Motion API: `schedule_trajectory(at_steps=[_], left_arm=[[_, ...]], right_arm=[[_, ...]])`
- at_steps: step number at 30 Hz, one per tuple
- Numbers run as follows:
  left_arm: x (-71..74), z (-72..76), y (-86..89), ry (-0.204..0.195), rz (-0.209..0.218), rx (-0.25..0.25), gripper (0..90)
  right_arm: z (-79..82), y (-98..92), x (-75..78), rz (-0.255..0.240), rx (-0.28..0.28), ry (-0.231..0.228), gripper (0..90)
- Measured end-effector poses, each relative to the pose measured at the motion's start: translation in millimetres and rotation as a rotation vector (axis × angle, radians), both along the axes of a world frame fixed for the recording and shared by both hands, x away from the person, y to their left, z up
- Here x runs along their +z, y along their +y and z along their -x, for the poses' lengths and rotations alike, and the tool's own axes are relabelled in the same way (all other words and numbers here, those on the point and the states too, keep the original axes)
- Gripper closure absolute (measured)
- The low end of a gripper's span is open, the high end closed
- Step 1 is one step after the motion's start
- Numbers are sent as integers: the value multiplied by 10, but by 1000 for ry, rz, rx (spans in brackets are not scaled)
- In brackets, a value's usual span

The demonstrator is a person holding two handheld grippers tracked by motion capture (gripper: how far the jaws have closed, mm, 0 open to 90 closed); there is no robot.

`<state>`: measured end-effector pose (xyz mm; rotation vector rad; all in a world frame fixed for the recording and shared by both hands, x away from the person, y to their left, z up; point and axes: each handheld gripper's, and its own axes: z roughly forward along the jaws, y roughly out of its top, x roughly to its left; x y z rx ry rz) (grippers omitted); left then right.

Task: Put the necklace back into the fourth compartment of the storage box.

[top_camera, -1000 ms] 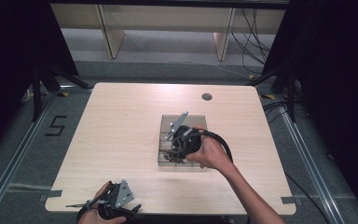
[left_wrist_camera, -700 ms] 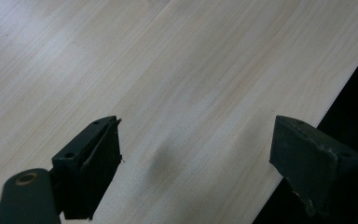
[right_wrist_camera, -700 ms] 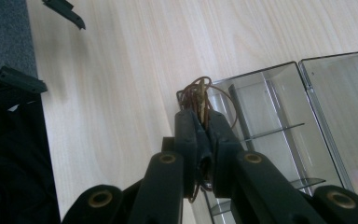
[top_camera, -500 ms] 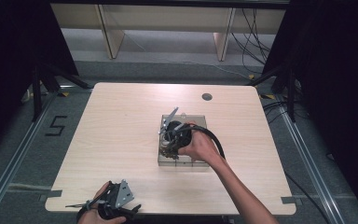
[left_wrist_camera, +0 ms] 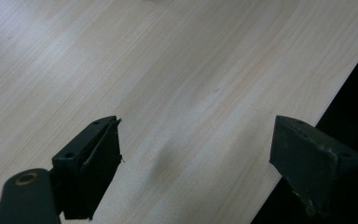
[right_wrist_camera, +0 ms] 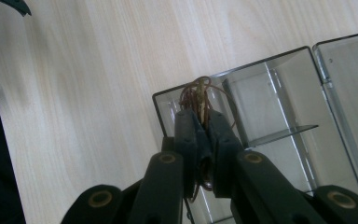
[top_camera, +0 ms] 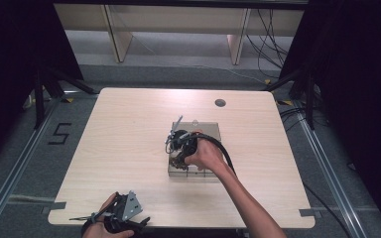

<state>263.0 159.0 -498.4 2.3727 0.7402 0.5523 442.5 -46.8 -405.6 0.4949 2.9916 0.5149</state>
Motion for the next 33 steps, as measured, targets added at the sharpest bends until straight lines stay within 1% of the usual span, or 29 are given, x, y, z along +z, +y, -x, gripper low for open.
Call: schedule_trajectory(at_steps=[2,3,4,5,6,7,8,9,10,11,12,13,14,15,17,21,22,23,24,25,27,28,30,31,32,33], left_arm=[[-5,-1,-1,4,-1,0,157],[-5,-2,-3,1,-3,2,157],[-5,-1,-5,3,-1,1,157],[-7,-3,-5,6,0,-5,157],[-9,0,-6,8,1,-2,157],[-9,-4,-3,3,-2,-5,157],[-6,-1,-3,2,-1,2,157],[-5,-4,-1,-1,-2,5,157],[-5,-2,-1,-1,-2,5,157],[-7,-2,-1,2,0,1,157],[-7,0,-2,4,-1,0,157],[-7,-1,-5,3,-1,-1,157],[-4,-4,-6,3,-2,-3,157],[-5,0,-8,3,2,1,157],[-8,2,-7,3,1,0,157],[-1,1,1,7,-10,1,157],[-1,1,1,10,-9,-1,157],[-4,1,-1,7,-6,0,157],[-8,-1,-3,3,-1,0,157],[-8,-1,-3,3,-1,0,157],[-6,3,-4,3,-1,-4,157],[-6,2,-3,2,-3,-3,157],[-7,-4,-4,12,0,-7,157],[-9,-3,-4,6,-3,-6,157],[-11,2,-7,6,-2,-2,157],[-13,2,-8,6,-2,-3,157]], right_arm=[[-10,-1,-24,24,-14,13,850],[-12,4,-34,21,-31,23,851],[-19,2,-41,31,-37,24,850],[-41,-1,-63,21,-13,19,850],[-28,8,-65,42,-41,33,850],[-39,11,-86,36,-27,33,850],[-49,8,-95,39,-18,30,850],[-44,15,-107,30,-30,32,850],[-45,17,-117,43,-34,35,850],[-47,24,-139,43,-32,41,850],[-55,29,-156,53,-21,42,850],[-46,40,-166,54,-36,48,850],[-57,46,-172,54,-24,44,850],[-64,50,-188,48,-26,48,850],[-66,59,-206,56,-25,54,850],[-93,69,-258,58,-38,72,850],[-110,70,-279,49,-17,74,850],[-101,77,-283,60,-37,80,850],[-115,80,-297,52,-24,81,850],[-113,84,-300,57,-41,91,850],[-127,92,-327,50,-43,102,850],[-134,94,-336,47,-36,103,850],[-135,99,-341,51,-52,110,849],[-136,98,-347,51,-59,109,849],[-148,97,-359,45,-43,112,849],[-144,99,-360,49,-50,115,849]])
